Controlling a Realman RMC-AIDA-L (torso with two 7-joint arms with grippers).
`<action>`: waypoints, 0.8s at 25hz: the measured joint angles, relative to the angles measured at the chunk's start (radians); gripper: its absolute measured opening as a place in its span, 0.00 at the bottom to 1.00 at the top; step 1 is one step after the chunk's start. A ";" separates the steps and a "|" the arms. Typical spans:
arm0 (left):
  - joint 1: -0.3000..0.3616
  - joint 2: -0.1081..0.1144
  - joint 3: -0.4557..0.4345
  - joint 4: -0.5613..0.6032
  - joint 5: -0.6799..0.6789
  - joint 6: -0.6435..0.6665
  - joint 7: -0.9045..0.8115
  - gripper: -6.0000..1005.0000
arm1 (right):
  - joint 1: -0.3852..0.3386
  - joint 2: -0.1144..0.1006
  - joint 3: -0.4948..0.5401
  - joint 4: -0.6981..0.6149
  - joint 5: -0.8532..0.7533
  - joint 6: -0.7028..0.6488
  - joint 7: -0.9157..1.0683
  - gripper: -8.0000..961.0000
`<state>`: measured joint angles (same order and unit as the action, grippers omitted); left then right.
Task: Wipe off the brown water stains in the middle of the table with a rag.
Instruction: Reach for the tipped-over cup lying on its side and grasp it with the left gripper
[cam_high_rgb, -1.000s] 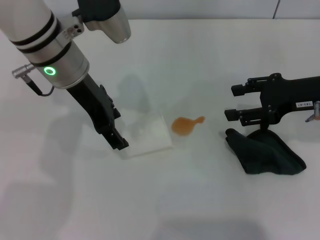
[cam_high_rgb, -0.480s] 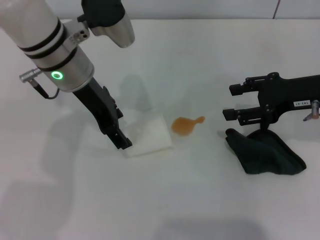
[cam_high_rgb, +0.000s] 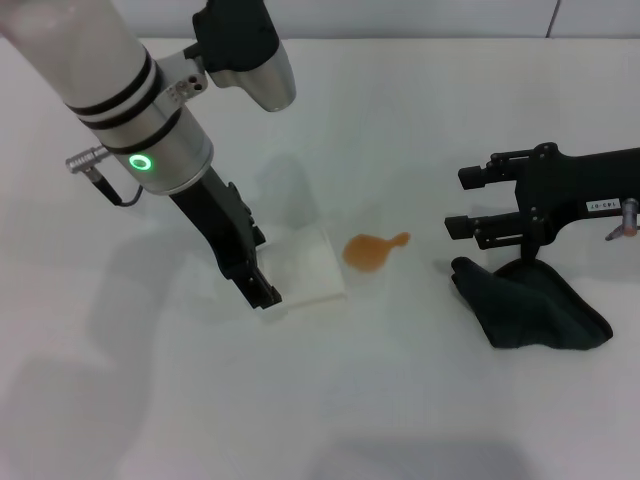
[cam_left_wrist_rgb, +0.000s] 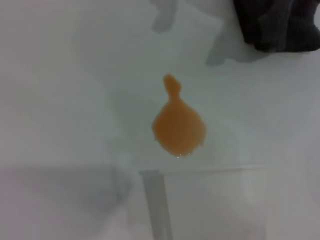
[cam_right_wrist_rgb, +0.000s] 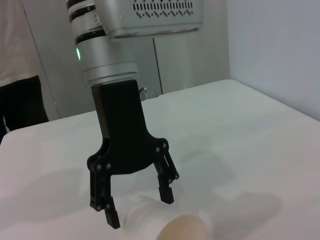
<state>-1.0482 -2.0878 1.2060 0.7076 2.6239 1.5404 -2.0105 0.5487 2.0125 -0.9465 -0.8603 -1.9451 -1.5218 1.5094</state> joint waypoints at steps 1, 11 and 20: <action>0.002 0.000 0.004 0.000 -0.002 -0.002 -0.002 0.84 | 0.000 0.000 0.000 0.000 0.000 0.000 0.000 0.74; 0.011 -0.002 0.009 -0.037 -0.011 -0.049 -0.013 0.84 | 0.000 0.001 -0.013 0.000 0.008 0.002 -0.003 0.74; 0.012 -0.001 0.011 -0.073 -0.033 -0.101 -0.013 0.83 | 0.000 0.002 -0.025 0.001 0.024 0.006 -0.012 0.74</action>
<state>-1.0366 -2.0892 1.2165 0.6341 2.5908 1.4391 -2.0233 0.5492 2.0141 -0.9715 -0.8591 -1.9215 -1.5161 1.4973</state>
